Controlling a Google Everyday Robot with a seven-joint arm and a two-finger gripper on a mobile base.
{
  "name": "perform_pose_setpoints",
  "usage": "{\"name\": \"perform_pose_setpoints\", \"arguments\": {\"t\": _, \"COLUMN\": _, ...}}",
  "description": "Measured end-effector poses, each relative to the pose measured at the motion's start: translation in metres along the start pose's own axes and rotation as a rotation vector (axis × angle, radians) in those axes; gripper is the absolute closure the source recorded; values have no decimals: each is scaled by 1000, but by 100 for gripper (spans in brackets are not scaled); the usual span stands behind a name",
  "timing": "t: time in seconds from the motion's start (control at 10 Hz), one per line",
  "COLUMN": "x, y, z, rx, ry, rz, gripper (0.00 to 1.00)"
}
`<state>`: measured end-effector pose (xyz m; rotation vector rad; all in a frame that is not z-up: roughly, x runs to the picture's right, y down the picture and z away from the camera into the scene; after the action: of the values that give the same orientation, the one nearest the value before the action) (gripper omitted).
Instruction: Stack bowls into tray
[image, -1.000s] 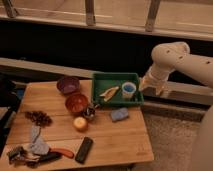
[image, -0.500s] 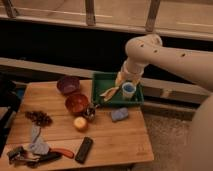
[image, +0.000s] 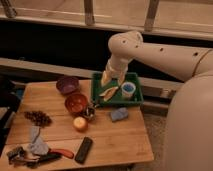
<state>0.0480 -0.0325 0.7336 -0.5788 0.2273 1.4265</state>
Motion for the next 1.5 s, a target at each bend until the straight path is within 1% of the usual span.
{"name": "perform_pose_setpoints", "arguments": {"t": 0.1, "x": 0, "y": 3, "z": 1, "rx": -3, "ry": 1, "rz": -4, "gripper": 39}}
{"name": "perform_pose_setpoints", "arguments": {"t": 0.2, "x": 1, "y": -2, "z": 0, "rx": -5, "ry": 7, "rz": 3, "gripper": 39}}
{"name": "perform_pose_setpoints", "arguments": {"t": 0.3, "x": 3, "y": -6, "z": 4, "rx": -7, "ry": 18, "rz": 3, "gripper": 39}}
{"name": "perform_pose_setpoints", "arguments": {"t": 0.5, "x": 5, "y": 4, "z": 28, "rx": -34, "ry": 47, "rz": -38, "gripper": 39}}
{"name": "perform_pose_setpoints", "arguments": {"t": 0.7, "x": 0, "y": 30, "z": 54, "rx": -75, "ry": 78, "rz": -94, "gripper": 39}}
{"name": "perform_pose_setpoints", "arguments": {"t": 1.0, "x": -2, "y": 87, "z": 94, "rx": -139, "ry": 134, "rz": -220, "gripper": 39}}
{"name": "perform_pose_setpoints", "arguments": {"t": 1.2, "x": -6, "y": 111, "z": 110, "rx": -165, "ry": 146, "rz": -295, "gripper": 39}}
{"name": "perform_pose_setpoints", "arguments": {"t": 1.3, "x": -10, "y": 130, "z": 120, "rx": -181, "ry": 156, "rz": -358, "gripper": 39}}
{"name": "perform_pose_setpoints", "arguments": {"t": 1.5, "x": -15, "y": 145, "z": 124, "rx": -200, "ry": 153, "rz": -407, "gripper": 39}}
